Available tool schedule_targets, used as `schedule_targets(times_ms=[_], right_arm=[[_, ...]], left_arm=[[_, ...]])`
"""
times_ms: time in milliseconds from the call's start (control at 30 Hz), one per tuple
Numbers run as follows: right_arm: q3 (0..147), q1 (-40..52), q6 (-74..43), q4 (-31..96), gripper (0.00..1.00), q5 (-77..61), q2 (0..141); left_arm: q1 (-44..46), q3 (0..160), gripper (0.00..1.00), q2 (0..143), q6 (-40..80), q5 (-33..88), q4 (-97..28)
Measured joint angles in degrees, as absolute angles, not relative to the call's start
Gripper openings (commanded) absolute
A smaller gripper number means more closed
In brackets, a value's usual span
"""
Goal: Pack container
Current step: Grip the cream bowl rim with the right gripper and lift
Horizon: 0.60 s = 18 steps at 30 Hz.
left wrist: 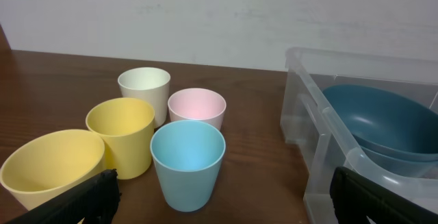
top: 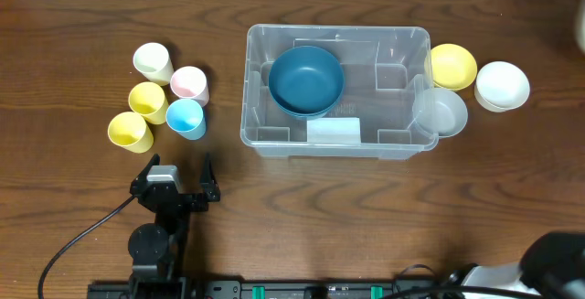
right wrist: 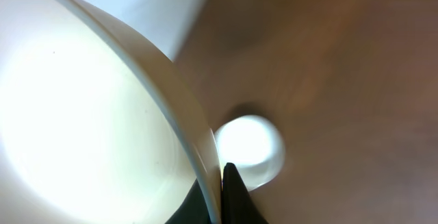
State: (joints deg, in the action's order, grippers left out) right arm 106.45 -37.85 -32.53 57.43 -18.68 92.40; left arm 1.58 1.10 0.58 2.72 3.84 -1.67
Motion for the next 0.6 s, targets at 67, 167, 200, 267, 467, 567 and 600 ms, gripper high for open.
schedule_targets(times_ms=[67, 167, 200, 267, 467, 567, 600], right_arm=[[106.5, -31.8, -31.3, 57.5, 0.01, -19.8, 90.5], [106.6, -21.2, -28.8, 57.6, 0.01, -20.1, 89.6], [106.5, -17.5, -28.1, 57.6, 0.01, -19.5, 89.9], [106.5, -9.7, -26.9, 57.6, 0.01, -17.9, 90.7], [106.5, 7.5, -26.0, 56.6, 0.01, -11.9, 96.5], [106.5, 12.4, -26.5, 54.7, 0.01, -10.0, 101.1], [106.5, 13.8, -26.8, 54.3, 0.01, -9.4, 102.9]], left_arm=[[1.6, 1.1, 0.98, 0.6, 2.7, 3.8, -1.7], [1.6, 1.1, 0.98, 0.6, 2.7, 3.9, -1.7], [1.6, 1.1, 0.98, 0.6, 2.7, 3.8, -1.7], [1.6, 1.1, 0.98, 0.6, 2.7, 3.8, -1.7], [1.6, 1.1, 0.98, 0.6, 2.7, 3.8, -1.7], [1.6, 1.1, 0.98, 0.6, 2.7, 3.8, -1.7], [1.6, 1.1, 0.98, 0.6, 2.7, 3.8, -1.7]])
